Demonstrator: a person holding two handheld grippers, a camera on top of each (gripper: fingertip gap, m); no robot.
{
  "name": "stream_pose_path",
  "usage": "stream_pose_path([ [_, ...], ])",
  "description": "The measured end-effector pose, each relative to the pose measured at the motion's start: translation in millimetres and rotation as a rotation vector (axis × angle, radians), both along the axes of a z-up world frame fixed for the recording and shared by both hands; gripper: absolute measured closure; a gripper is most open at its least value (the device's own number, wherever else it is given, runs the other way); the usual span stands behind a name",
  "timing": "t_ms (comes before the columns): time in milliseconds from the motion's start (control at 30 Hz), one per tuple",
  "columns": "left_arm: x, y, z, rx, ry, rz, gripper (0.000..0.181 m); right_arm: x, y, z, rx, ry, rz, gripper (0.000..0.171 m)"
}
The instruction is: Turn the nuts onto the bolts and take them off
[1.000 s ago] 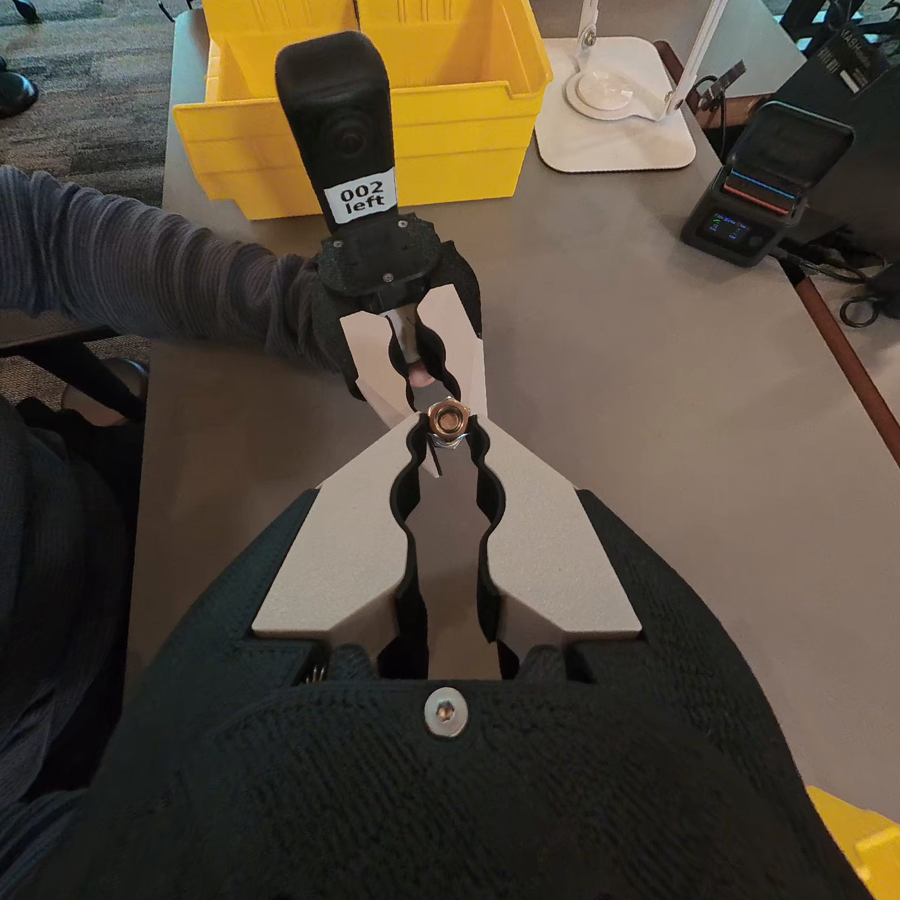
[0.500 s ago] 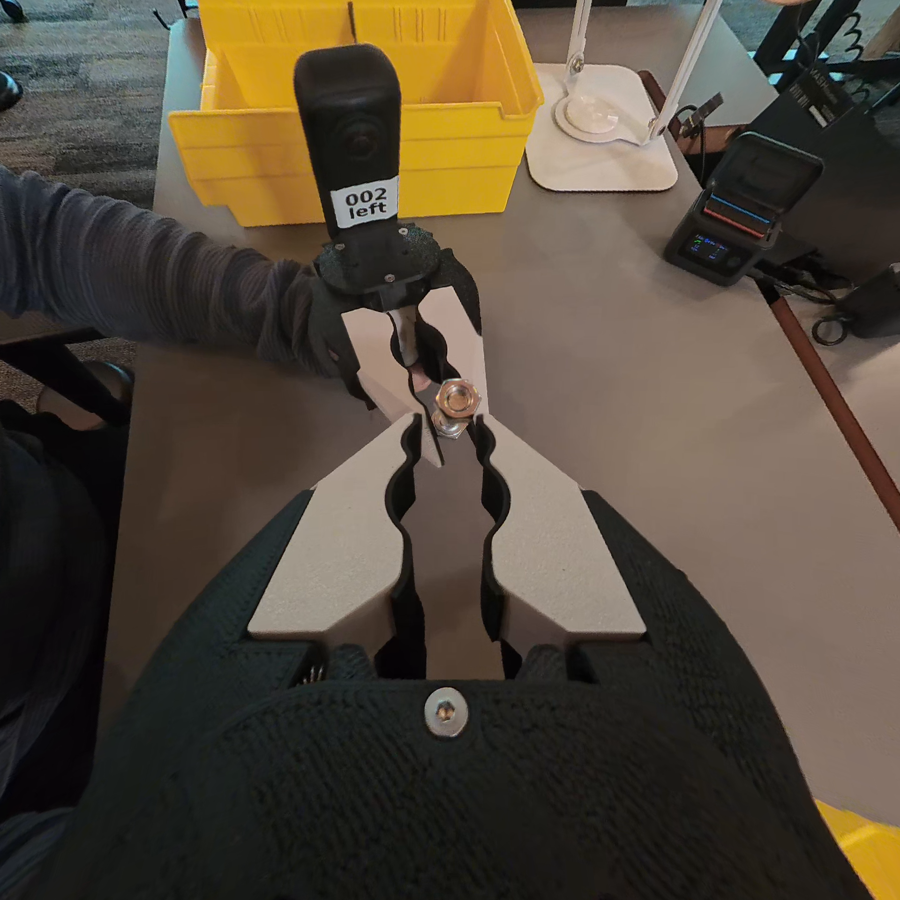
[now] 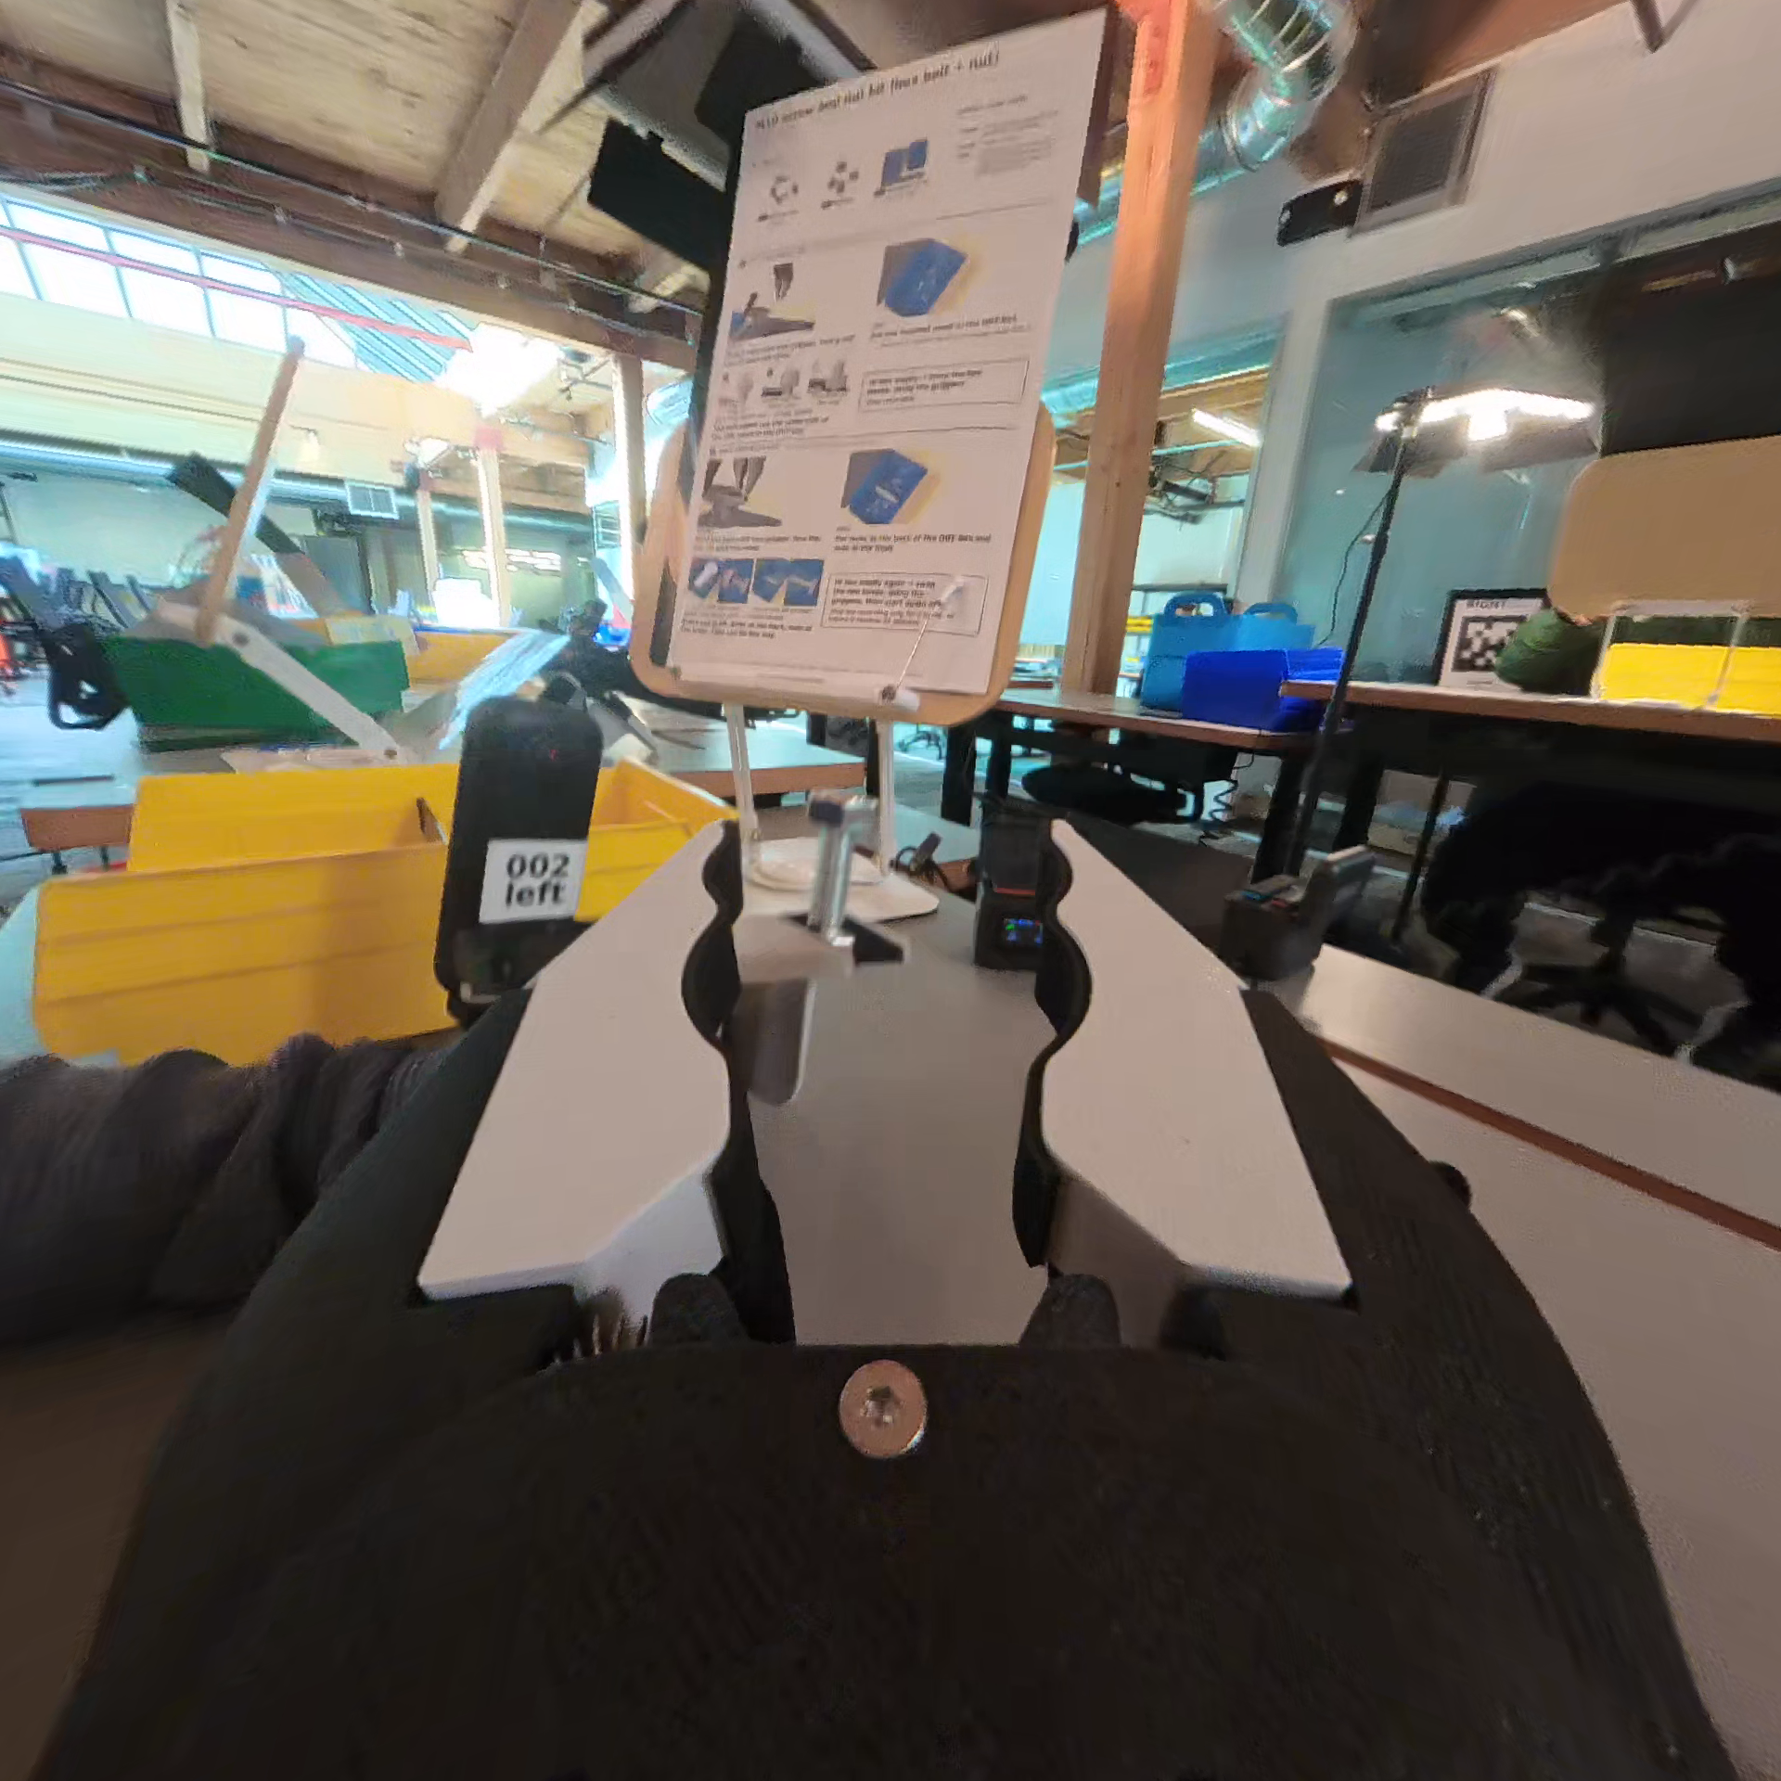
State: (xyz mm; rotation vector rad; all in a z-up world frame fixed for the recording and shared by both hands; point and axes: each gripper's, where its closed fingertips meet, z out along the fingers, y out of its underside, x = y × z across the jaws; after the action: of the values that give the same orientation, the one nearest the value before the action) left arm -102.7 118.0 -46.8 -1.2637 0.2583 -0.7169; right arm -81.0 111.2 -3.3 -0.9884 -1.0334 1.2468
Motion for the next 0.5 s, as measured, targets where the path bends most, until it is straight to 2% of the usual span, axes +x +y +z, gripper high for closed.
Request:
stream_pose_path([
  [67, 0.2, 0.5, -0.3, 0.001, 0.010, 0.011, 0.165, 1.1, -13.1, -10.5, 0.036, -0.029, 0.011, 0.102],
  [167, 1.8, 0.2, -0.9, 0.003, 0.027, 0.016, 0.165, -1.8, -29.5, -13.2, 0.053, -0.028, 0.048, 0.101],
  [267, 5.5, 0.1, -2.2, 0.001, 0.049, 0.009, 0.165, -4.9, -37.1, -16.3, 0.041, -0.055, 0.077, 0.091],
  [500, 18.0, -0.6, -7.5, -0.006, 0.126, -0.015, 0.165, -3.0, -40.3, -12.9, 0.001, -0.048, 0.125, 0.089],
])
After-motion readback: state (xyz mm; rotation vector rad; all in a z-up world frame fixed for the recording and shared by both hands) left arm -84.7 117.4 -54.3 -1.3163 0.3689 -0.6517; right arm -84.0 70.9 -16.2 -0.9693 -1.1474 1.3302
